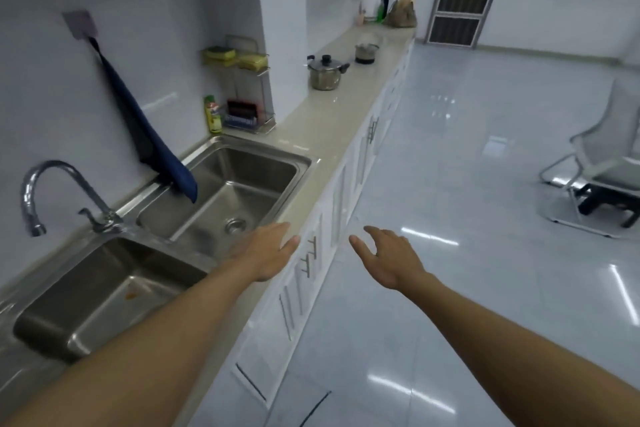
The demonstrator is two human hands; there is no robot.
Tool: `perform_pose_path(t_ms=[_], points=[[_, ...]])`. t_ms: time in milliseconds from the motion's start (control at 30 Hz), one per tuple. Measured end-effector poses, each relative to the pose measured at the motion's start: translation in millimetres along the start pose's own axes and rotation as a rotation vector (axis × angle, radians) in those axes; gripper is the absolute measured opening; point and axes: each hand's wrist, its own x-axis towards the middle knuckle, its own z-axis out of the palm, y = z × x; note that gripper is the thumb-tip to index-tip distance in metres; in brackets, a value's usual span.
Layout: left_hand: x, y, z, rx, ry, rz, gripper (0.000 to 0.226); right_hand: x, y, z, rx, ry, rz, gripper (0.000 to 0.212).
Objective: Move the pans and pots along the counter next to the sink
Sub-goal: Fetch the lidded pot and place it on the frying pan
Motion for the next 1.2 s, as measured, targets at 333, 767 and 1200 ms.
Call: perform_pose_path(t_ms=[333, 767, 1200], points=[[170, 65, -13, -0.031, -0.051, 0.120, 0.070, 98, 85, -53, 0.100, 0.063, 0.189, 0.093], [382, 120, -55, -0.155, -0.074, 0.150, 0.065, 252, 155, -123, 0.389, 0.169, 0.330, 0.082], [588, 184, -80, -0.149, -0.044, 0.090, 0.069, 453, 259, -186, 0.362, 0.103, 0.263, 0.081]])
